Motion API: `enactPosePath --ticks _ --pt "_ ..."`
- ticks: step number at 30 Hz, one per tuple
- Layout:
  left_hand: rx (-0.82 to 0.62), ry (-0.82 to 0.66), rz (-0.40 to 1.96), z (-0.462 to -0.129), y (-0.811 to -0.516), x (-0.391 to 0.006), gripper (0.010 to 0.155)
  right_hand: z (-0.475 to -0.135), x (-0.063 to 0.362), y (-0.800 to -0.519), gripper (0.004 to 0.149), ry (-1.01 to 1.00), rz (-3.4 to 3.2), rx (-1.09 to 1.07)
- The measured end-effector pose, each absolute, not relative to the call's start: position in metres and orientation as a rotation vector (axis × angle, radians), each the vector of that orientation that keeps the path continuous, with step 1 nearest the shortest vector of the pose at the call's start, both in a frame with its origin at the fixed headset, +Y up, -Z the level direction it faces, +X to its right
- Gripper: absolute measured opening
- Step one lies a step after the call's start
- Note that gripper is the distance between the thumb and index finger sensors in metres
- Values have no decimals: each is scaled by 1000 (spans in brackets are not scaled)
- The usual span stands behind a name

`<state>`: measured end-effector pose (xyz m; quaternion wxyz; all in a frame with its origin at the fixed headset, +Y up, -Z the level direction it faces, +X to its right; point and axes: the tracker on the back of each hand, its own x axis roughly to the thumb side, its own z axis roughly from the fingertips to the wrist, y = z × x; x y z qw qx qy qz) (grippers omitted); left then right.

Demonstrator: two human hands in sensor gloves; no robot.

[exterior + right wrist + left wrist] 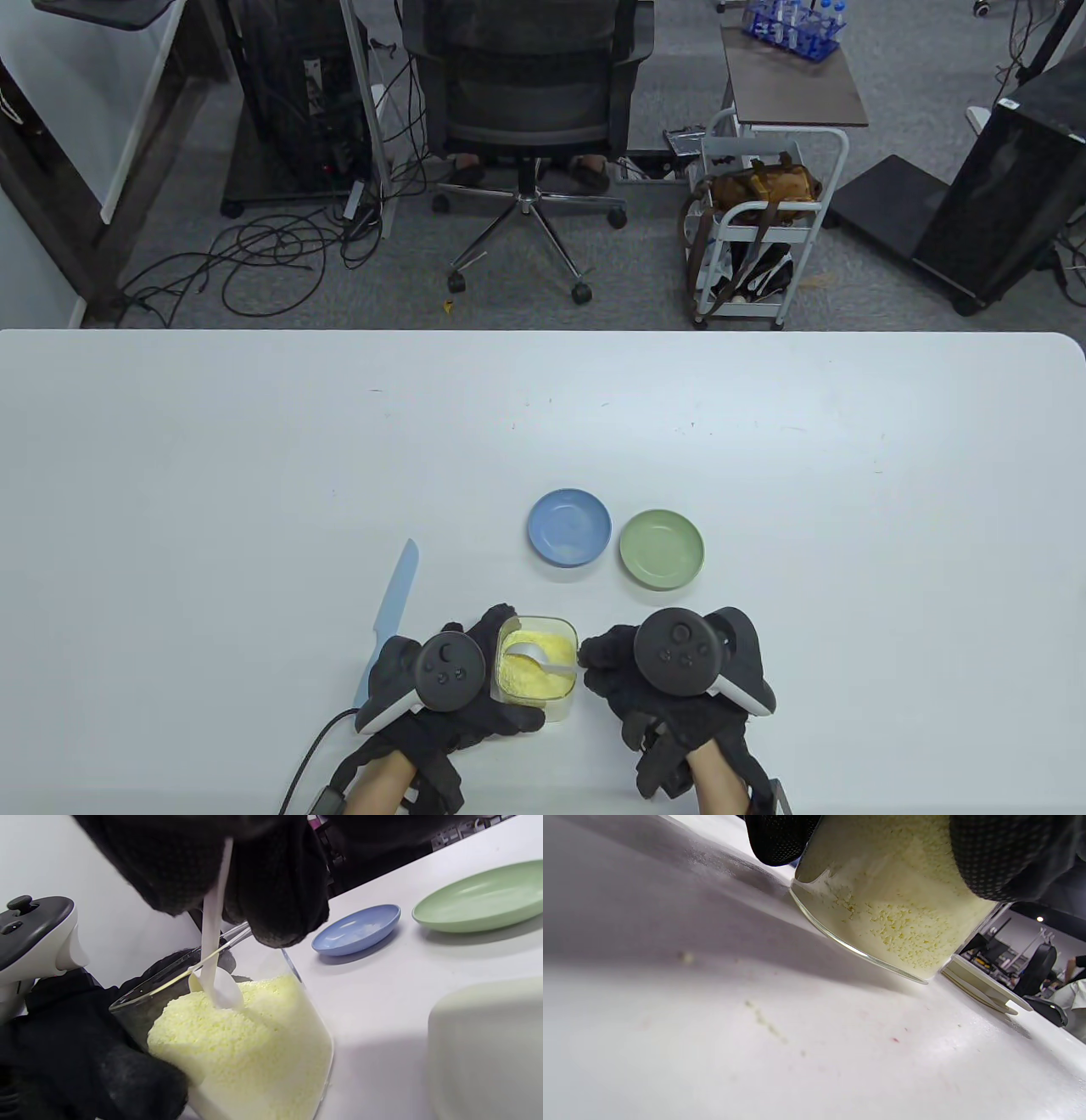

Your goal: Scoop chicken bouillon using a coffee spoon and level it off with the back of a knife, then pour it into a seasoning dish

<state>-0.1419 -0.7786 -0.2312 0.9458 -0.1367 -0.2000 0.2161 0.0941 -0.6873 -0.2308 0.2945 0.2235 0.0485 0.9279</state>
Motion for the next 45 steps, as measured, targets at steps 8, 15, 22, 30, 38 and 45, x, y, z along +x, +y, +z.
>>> enactPosePath --ticks 8,15,22,30,38,45 --pt "-278 -407 440 -231 -779 -142 119 -242 100 -708 33 368 2246 444" --pt "-275 -405 441 -231 -778 -142 119 -248 109 -727 34 446 2121 347" --pt "-274 -404 442 -231 -778 -142 119 -246 115 -728 34 425 2131 319" --pt "-302 -434 322 -228 -761 -160 129 -240 131 -720 34 336 2044 318" --pt "-246 -266 383 -227 -714 -218 123 -236 141 -714 34 291 1968 328" --pt "-433 139 262 -232 -724 -267 99 -236 143 -714 34 286 1961 324"
